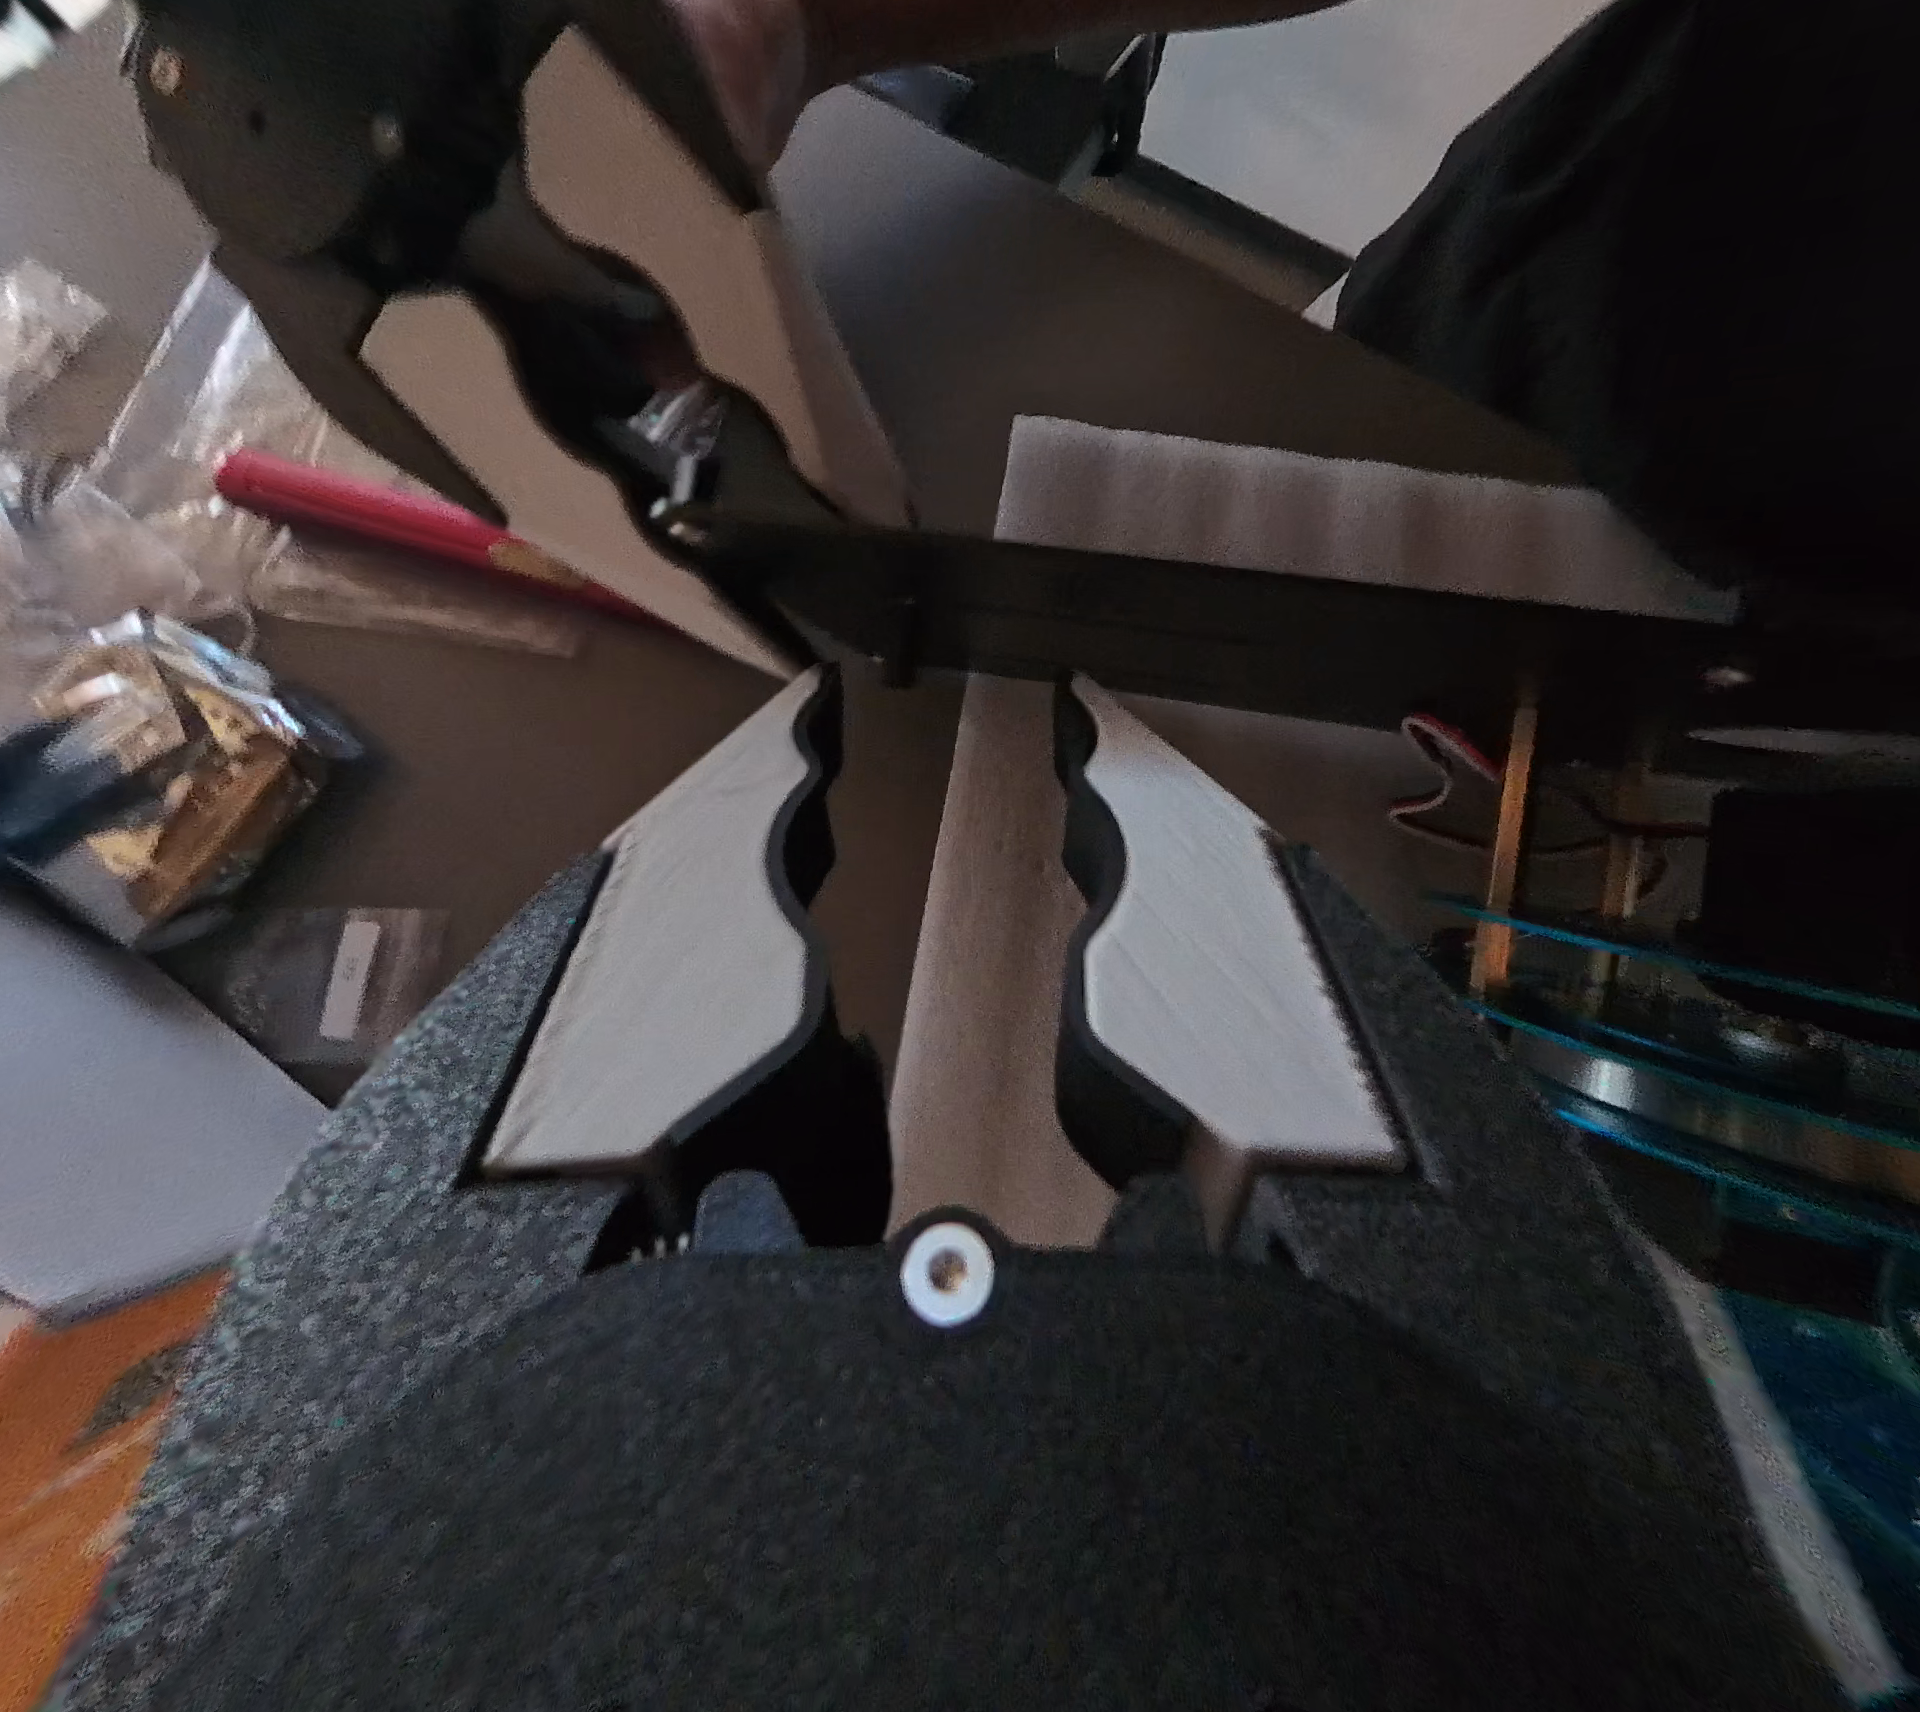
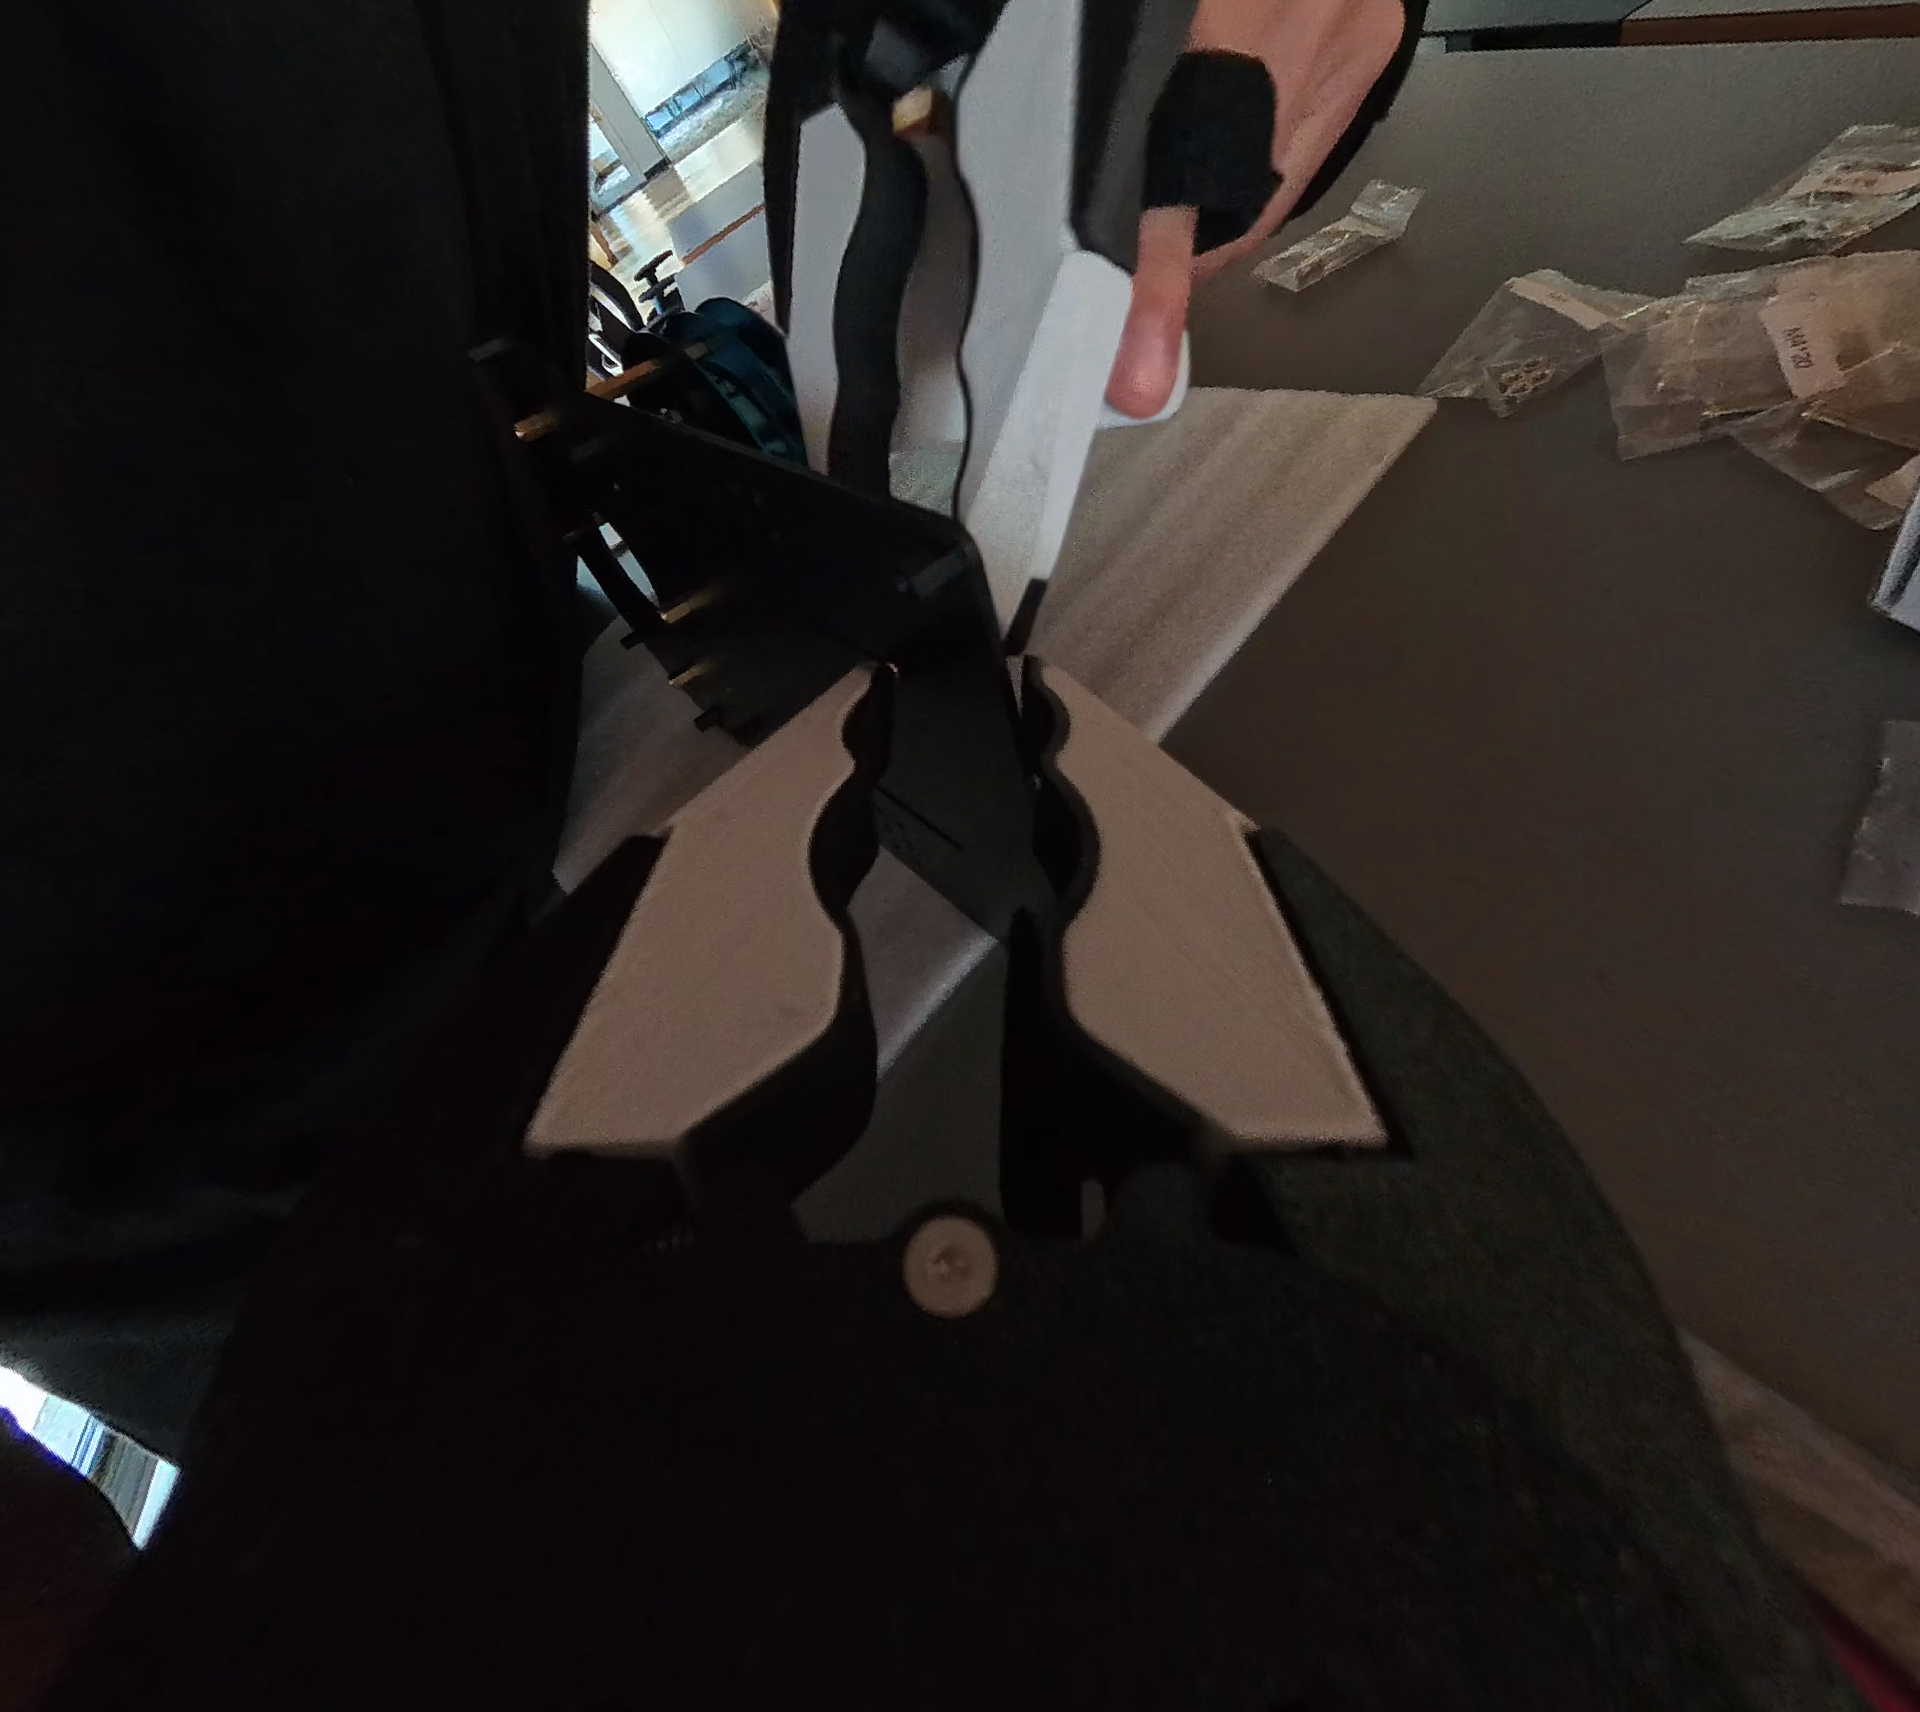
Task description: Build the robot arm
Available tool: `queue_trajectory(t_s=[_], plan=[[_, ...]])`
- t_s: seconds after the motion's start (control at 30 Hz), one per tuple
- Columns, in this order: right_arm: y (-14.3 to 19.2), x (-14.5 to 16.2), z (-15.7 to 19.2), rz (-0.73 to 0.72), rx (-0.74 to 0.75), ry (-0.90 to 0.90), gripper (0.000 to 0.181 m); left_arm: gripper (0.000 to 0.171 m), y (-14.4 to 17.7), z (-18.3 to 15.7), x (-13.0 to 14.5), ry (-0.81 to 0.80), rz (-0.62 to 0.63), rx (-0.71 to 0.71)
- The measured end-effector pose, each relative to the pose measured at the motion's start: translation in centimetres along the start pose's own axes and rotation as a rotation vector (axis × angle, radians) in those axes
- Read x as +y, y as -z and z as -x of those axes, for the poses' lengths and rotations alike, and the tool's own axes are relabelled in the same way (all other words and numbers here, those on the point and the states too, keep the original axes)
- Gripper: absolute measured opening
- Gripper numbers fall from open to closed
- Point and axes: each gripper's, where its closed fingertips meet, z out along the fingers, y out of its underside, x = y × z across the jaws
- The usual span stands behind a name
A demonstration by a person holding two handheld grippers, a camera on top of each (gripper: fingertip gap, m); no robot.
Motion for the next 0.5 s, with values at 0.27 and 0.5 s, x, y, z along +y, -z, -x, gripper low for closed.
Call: queue_trajectory(t_s=[0.27,0.5], plan=[[0.0,0.1,0.0,0.016,0.005,0.004,0.023,0.027,1.1,-1.3,-0.3,-0.285,0.016,-0.077],[0.0,0.1,0.0,0.034,0.003,0.0,0.023,0.038,-0.1,0.0,0.0,-0.227,0.038,-0.057]])
